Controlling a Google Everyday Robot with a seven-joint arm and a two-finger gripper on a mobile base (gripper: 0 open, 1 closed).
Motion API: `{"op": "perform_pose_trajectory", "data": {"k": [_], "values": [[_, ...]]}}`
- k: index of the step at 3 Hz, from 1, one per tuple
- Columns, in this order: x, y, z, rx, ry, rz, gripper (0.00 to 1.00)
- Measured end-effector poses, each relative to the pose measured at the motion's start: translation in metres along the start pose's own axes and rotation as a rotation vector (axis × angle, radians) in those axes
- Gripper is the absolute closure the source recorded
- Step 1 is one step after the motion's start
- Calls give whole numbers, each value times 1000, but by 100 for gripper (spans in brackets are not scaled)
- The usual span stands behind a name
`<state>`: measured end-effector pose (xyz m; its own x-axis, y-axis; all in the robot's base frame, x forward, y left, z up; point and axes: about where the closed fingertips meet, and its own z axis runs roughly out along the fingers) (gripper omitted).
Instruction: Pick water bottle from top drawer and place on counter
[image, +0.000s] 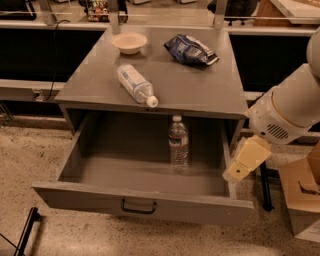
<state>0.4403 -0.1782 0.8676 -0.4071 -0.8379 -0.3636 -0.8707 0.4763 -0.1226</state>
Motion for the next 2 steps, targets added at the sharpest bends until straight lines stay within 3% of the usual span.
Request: {"op": "perform_pose_trajectory", "data": {"k": [1, 2], "values": [[-4, -1, 8, -15, 7, 2, 0], [-9, 0, 45, -70, -71, 43, 0]]}}
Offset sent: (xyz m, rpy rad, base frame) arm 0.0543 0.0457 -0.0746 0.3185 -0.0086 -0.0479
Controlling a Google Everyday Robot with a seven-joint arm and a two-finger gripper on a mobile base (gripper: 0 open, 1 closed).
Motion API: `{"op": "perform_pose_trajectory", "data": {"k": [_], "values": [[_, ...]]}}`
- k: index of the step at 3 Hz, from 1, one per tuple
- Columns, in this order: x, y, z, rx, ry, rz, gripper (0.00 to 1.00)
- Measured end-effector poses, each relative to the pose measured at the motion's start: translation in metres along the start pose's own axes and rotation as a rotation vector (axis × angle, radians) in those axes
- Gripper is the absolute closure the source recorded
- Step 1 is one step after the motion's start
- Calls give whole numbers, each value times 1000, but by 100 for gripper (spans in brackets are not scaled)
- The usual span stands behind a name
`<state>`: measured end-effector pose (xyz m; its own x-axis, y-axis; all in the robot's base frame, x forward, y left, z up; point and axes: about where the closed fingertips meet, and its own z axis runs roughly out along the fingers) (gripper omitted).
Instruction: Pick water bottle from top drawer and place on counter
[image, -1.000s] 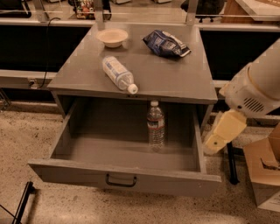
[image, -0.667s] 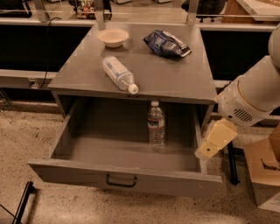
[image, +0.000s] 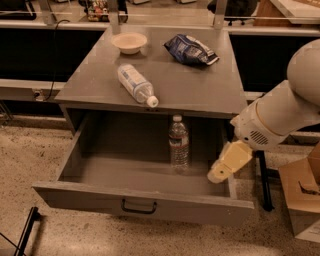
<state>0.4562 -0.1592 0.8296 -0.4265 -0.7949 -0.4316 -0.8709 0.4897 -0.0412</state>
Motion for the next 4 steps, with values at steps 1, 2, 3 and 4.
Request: {"op": "perform_pose_trajectory", "data": {"k": [1, 2, 3, 4], "values": [[-18, -2, 37, 0, -107, 22, 0], [-32, -5, 66, 21, -192, 41, 0], [-40, -8, 98, -2, -253, 83, 0], [-43, -11, 133, -25, -280, 138, 0]]}}
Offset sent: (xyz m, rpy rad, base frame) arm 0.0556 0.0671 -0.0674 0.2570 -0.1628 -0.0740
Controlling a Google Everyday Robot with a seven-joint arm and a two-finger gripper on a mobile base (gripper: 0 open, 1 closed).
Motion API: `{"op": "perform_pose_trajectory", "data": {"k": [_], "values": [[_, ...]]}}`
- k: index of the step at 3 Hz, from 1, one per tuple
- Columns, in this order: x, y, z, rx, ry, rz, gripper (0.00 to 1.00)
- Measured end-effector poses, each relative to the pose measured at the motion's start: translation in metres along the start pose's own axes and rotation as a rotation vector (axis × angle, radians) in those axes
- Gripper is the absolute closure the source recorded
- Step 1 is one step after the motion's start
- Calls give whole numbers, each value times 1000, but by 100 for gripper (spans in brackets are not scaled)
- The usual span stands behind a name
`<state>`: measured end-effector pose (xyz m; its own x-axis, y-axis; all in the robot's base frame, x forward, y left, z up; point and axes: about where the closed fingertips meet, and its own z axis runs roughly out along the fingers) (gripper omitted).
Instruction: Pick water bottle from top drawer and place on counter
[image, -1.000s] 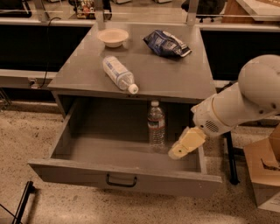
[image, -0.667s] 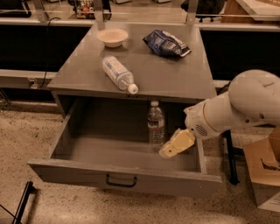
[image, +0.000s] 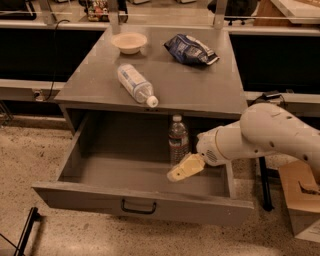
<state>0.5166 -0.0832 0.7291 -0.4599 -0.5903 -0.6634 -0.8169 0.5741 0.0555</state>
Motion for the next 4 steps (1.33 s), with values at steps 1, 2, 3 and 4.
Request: {"op": "perform_pose_trajectory", "data": {"k": [1, 2, 3, 4], "values": [[2, -14, 15, 25, -40, 53, 0], [0, -35, 22, 65, -108, 94, 0], [-9, -42, 32, 113, -172, 87, 0], [-21, -38, 47, 148, -213, 65, 0]]}}
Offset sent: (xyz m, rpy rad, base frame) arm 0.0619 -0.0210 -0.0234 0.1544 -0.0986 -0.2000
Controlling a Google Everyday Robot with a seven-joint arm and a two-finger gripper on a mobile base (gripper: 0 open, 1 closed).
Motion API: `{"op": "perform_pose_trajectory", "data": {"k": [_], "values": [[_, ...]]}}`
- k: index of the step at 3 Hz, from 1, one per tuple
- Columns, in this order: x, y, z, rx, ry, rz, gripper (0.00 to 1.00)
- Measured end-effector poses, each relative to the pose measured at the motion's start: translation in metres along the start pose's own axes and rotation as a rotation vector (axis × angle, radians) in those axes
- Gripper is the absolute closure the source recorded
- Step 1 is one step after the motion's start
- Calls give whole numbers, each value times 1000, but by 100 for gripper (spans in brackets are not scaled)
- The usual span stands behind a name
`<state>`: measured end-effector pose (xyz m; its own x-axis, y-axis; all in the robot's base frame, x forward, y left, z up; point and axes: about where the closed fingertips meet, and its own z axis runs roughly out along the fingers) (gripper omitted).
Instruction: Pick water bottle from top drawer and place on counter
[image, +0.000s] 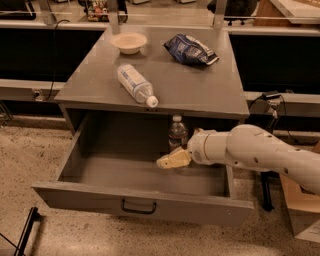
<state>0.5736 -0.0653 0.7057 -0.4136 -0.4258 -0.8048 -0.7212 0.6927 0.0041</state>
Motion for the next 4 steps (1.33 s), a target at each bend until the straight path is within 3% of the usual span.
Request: {"op": "perform_pose_trajectory", "data": {"k": [1, 3, 4], "values": [[-7, 10, 15, 11, -26, -24, 17], [-15, 17, 24, -75, -134, 1, 63], [-25, 27, 23, -116, -150, -80, 62]]}}
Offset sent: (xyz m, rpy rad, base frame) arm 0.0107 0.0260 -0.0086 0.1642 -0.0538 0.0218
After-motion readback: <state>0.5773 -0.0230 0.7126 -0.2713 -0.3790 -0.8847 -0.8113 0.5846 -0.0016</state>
